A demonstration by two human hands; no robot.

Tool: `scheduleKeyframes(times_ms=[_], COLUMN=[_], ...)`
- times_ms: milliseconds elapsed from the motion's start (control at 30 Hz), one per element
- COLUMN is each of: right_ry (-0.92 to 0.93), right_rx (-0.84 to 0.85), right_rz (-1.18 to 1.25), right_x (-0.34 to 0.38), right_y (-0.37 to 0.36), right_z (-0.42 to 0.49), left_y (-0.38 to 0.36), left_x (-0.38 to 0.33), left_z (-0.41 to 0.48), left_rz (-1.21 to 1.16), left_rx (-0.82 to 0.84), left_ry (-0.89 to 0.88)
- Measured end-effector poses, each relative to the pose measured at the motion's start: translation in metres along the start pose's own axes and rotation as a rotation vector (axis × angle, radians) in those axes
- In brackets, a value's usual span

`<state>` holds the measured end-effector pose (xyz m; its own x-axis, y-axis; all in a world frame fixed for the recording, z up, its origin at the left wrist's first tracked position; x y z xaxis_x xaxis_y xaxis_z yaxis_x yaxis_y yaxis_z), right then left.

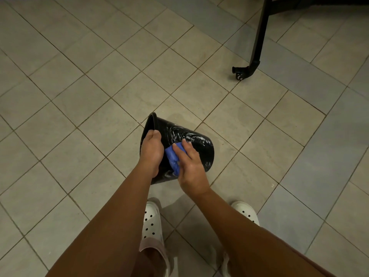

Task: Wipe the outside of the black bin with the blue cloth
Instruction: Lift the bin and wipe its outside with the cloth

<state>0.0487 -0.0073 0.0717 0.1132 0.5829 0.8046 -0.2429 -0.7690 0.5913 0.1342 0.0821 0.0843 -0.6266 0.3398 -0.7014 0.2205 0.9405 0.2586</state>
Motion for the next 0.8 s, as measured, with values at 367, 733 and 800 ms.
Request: scheduleKeyframes(times_ms=[367, 733, 800], right_ry=[0.225, 0.167, 0.209], right_rx=[-0.030, -0.050, -0.003], right_rz=[-0.119, -0.071, -0.072], right_x=[0.013, 0.008, 0.017], right_y=[0.006, -0.001, -0.006], right_z=[-0.013, -0.026, -0.014], left_y=[0.001, 0.000, -0.001], left_x=[0.010, -0.003, -0.006], left_z=[0.003, 0.001, 0.000], left_rz=[0.068, 0.077, 0.085], left_rx=[0.044, 0.042, 0.051], left_ry=[0.136, -0.028, -0.057])
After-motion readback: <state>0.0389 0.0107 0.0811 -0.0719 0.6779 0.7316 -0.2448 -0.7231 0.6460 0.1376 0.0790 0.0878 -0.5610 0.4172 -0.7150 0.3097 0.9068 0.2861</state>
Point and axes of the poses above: each hand's wrist, its own z-axis towards the middle knuckle, its own y-axis out of the back of the hand, x = y × z, the point moved 7 cm from there along z, towards the middle knuckle, and after that the axes turned 6 degrees about z, right-handed, at the moved point
